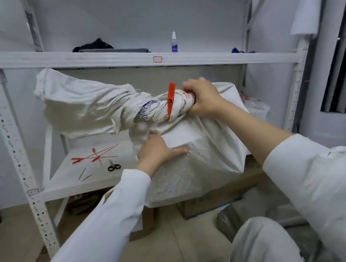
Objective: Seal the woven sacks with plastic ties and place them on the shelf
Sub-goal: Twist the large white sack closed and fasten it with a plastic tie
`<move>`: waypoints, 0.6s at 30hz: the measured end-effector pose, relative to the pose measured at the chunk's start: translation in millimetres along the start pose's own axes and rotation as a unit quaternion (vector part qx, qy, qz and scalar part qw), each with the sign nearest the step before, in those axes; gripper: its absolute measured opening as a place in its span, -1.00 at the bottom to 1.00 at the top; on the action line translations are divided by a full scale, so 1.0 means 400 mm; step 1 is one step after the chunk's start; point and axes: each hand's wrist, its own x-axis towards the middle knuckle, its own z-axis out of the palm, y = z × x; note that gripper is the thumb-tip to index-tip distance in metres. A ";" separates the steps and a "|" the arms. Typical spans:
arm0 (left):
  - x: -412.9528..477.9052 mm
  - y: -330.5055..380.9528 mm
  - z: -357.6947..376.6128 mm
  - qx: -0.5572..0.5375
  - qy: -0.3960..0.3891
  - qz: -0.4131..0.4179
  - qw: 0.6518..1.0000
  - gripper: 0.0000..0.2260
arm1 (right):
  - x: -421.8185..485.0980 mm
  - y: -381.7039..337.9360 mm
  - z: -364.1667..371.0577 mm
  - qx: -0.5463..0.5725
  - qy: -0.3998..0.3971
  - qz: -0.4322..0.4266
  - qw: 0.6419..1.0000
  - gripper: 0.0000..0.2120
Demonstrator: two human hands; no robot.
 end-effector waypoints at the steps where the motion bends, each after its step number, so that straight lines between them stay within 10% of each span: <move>1: 0.017 0.016 0.007 -0.008 0.017 -0.003 1.000 0.10 | 0.015 0.016 -0.010 -0.013 0.008 -0.004 1.000 -0.73; 18: 0.329 0.125 0.327 0.007 0.160 -0.085 0.983 -0.17 | 0.087 0.391 0.191 0.018 0.060 0.081 0.995 -0.58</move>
